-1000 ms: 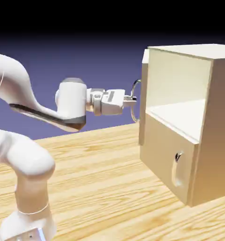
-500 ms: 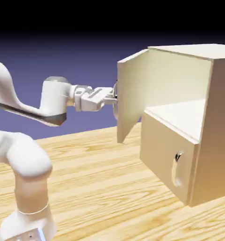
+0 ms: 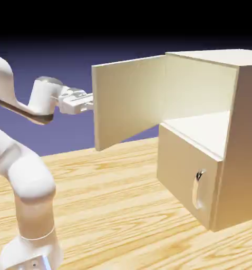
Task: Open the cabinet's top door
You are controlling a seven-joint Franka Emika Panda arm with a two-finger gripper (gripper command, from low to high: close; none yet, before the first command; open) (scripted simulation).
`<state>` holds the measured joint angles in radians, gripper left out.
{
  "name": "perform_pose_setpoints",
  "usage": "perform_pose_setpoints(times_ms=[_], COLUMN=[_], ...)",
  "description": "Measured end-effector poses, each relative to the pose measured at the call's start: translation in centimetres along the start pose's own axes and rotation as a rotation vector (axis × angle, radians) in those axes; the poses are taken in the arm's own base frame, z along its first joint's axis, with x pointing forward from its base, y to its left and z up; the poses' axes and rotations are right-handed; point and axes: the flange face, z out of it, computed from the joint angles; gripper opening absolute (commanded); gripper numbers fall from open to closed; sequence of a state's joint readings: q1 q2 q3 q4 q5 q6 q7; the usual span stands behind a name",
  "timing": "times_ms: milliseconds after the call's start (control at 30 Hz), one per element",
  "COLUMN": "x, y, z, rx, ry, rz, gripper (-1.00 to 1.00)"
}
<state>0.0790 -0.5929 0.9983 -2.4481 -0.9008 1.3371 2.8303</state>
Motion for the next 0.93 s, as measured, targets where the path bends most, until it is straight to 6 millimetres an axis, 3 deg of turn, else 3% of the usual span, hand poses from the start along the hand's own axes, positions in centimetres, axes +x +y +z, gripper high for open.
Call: perform_pose_setpoints(times_ms=[267, 933], x=[-1.6, -5.2], y=[-1.6, -5.2], z=[-4.5, -11.3], rx=[-0.093, -0.253], ry=[0.093, 0.252], rz=[0.0, -0.002], gripper=[-1.0, -1.0])
